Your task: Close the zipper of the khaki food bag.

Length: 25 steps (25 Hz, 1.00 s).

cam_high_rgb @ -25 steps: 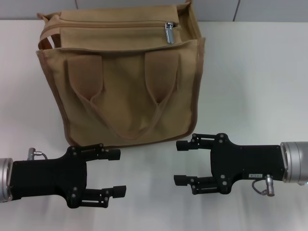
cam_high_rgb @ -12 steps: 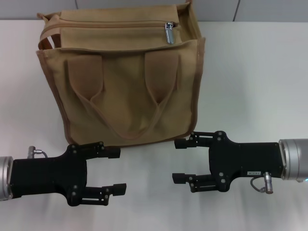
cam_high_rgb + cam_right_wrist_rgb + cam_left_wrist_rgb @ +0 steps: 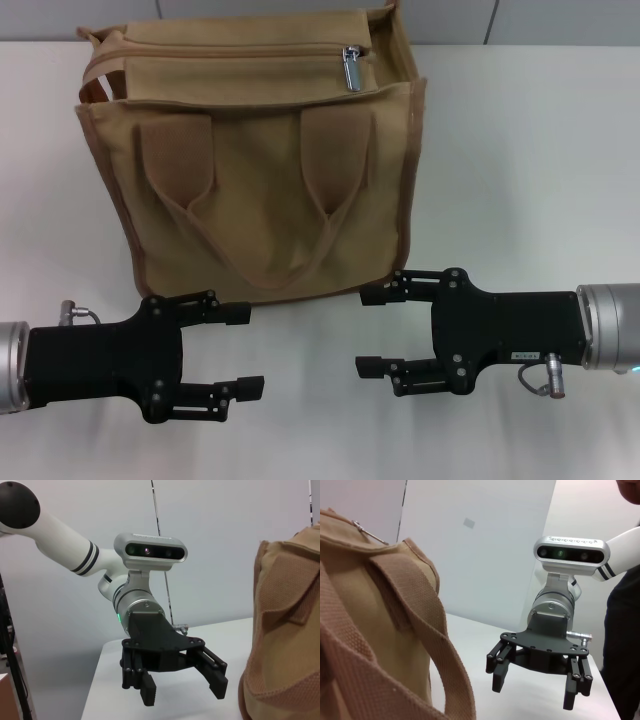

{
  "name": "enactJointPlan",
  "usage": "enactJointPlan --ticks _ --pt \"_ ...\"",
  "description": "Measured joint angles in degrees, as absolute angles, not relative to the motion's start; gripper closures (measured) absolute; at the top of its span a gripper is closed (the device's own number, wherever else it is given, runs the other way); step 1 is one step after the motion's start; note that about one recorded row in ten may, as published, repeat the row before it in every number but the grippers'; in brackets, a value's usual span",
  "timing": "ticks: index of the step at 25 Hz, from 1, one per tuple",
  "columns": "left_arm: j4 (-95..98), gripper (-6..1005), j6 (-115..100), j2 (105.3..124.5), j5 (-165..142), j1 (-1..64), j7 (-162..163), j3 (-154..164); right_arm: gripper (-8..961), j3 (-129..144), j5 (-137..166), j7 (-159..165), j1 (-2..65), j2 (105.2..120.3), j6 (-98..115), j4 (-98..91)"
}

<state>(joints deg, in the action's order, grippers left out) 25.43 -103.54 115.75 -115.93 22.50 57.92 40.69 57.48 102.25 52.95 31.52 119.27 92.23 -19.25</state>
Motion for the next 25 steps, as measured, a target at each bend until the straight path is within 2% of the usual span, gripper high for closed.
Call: enactJointPlan --ticks 25 --pt "25.34 169 -102.48 116.37 -115.97 22.07 57.99 40.6 210 57.39 102.14 50.88 31.61 119.34 92.1 -19.13"
